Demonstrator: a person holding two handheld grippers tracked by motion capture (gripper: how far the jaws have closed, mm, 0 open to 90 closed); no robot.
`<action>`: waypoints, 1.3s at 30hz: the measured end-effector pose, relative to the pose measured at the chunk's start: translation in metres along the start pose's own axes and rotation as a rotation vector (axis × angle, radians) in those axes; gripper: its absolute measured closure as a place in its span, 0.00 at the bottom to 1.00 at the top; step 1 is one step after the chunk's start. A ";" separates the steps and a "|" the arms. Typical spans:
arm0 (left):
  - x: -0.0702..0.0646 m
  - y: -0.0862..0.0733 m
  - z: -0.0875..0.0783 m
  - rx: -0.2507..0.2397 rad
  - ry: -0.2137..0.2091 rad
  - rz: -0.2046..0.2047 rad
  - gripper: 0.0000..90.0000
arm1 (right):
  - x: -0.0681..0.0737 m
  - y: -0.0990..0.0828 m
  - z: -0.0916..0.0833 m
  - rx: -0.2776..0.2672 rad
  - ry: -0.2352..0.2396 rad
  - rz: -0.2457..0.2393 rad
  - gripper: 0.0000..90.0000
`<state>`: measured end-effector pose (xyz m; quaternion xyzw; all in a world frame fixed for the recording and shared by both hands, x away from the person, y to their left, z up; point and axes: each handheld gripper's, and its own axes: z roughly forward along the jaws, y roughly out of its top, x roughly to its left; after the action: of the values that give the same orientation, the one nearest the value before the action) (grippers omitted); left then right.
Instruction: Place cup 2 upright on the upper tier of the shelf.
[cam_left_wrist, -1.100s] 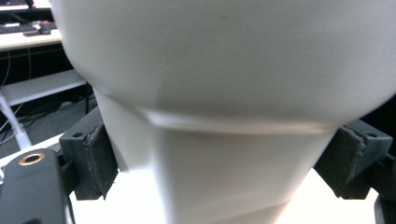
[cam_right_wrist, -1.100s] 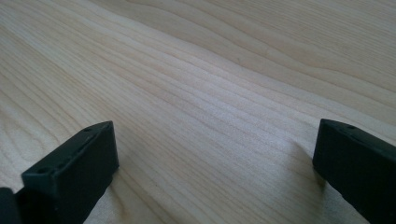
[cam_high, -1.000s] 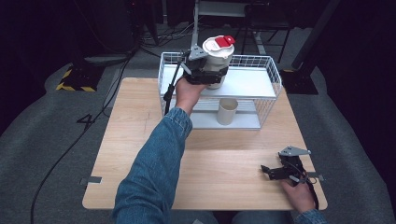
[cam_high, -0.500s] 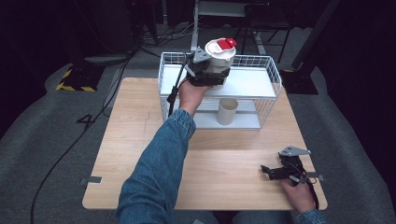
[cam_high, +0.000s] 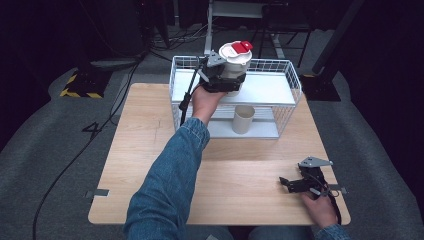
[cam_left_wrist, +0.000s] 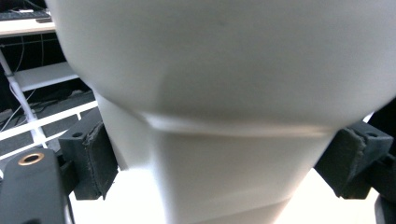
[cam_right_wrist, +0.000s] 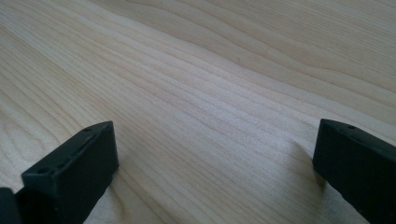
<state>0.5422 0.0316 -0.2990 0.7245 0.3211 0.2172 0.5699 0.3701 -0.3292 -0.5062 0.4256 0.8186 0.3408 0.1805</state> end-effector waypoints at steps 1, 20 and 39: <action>0.000 0.000 0.000 -0.003 -0.002 -0.002 0.15 | 0.000 0.000 0.000 0.000 0.000 0.000 0.00; 0.005 0.004 -0.012 -0.032 0.000 -0.020 0.00 | 0.000 0.000 0.000 0.001 0.000 0.001 0.00; -0.014 -0.001 -0.078 -0.028 -0.094 0.024 0.00 | 0.000 0.000 0.000 0.002 0.000 -0.001 0.00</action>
<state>0.4789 0.0751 -0.2791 0.7298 0.2820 0.1943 0.5917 0.3700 -0.3292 -0.5061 0.4254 0.8191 0.3400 0.1799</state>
